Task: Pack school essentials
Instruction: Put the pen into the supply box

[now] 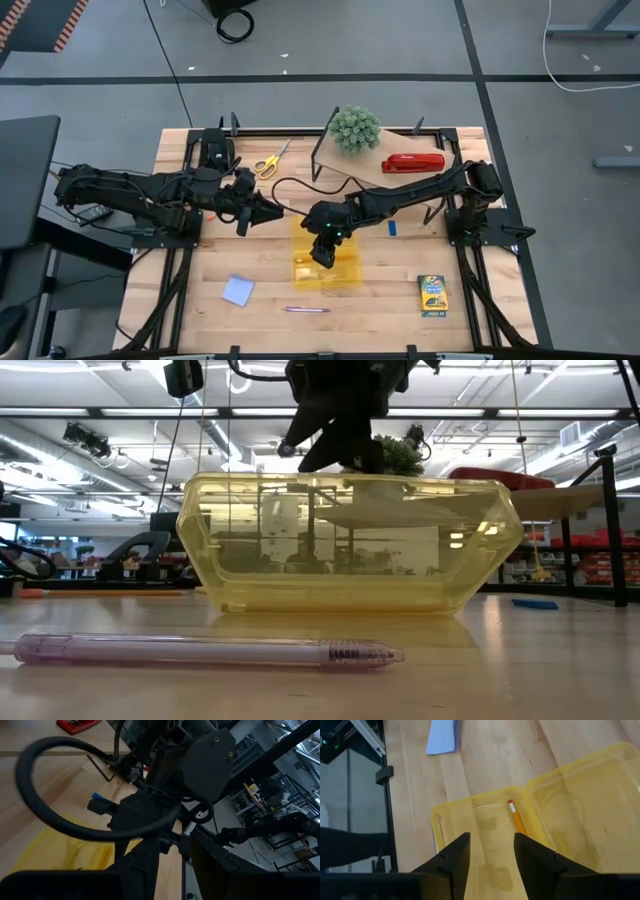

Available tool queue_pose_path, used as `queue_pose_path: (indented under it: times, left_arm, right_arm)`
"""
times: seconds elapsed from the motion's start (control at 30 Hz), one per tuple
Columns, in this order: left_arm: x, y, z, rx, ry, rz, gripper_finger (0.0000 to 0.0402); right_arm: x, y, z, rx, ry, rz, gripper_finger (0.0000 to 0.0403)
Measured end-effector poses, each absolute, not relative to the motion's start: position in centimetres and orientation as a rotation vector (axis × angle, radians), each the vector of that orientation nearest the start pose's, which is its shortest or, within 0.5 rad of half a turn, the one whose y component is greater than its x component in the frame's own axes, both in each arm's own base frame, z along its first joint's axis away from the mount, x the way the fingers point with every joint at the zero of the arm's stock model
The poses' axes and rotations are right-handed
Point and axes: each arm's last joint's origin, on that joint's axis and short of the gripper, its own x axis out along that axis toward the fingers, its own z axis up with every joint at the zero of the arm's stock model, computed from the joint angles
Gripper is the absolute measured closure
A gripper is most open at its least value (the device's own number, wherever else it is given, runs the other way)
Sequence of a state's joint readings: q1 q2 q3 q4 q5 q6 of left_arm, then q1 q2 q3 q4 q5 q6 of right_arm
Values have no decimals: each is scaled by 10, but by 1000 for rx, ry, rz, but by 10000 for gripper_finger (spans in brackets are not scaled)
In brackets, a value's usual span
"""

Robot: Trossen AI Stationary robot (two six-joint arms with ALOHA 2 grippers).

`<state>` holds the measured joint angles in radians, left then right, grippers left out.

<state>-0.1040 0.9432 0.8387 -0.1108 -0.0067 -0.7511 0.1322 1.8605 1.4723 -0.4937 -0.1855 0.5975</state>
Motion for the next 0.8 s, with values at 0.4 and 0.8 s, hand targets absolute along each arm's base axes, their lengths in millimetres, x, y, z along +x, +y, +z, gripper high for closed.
queue_pose_path:
  times: [0.4, 0.8]
  left_arm:
    - [207, -32, 330, -679, 298, -160, 290]
    - [195, -55, 312, -457, 502, -238, 282]
  right_arm:
    - [398, 59, 273, 681, 1044, -9, 243]
    - [390, 93, 332, 672, 955, -126, 168]
